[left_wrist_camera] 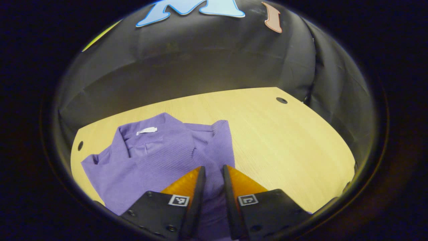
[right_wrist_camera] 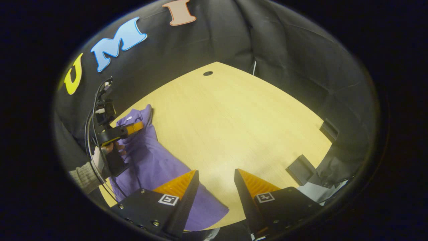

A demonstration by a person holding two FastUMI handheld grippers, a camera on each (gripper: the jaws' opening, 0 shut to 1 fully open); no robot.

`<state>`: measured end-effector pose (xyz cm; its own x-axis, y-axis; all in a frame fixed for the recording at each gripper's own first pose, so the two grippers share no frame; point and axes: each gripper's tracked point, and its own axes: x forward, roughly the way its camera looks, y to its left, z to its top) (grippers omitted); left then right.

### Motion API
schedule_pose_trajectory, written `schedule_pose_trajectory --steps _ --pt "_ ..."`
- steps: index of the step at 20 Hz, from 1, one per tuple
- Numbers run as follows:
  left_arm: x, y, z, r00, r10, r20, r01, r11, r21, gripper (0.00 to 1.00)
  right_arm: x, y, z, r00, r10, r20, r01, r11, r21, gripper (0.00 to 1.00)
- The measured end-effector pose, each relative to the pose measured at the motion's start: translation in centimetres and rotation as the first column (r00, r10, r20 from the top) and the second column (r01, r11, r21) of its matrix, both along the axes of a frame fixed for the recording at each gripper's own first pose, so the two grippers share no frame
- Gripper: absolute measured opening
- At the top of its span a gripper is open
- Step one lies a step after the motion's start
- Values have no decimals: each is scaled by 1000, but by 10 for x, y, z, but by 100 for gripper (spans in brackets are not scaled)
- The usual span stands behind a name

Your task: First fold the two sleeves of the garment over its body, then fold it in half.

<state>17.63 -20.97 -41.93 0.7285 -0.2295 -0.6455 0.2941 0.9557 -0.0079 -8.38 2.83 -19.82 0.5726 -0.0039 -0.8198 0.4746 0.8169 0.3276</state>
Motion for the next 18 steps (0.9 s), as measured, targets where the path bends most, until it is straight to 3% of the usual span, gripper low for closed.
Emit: schedule_pose_trajectory --steps 2,4,8,11,12,14,18 --pt "-3 -6 8 1000 -9 13 9 1000 -10 57 -1 5 -1 1000 24 5 -24 1000 6 69" --pt "-10 -9 22 999 -16 45 17 1000 -15 86 -1 15 -5 997 74 13 -74 997 19 69" --pt "-38 10 47 998 18 59 -17 1000 -24 87 -1 40 -23 962 272 -4 -272 962 18 69" --pt "-68 49 71 992 99 72 -97 995 -37 87 6 65 -40 909 417 -13 -417 909 25 69" --pt "-84 69 78 988 133 75 -130 991 -38 87 11 73 -47 879 477 -18 -476 879 23 69" --pt "-103 95 81 983 169 69 -167 986 -23 87 17 80 -56 852 523 -28 -522 852 38 69" --pt "-146 139 73 970 238 43 -237 971 -9 87 21 86 -63 836 547 -51 -543 837 72 69"
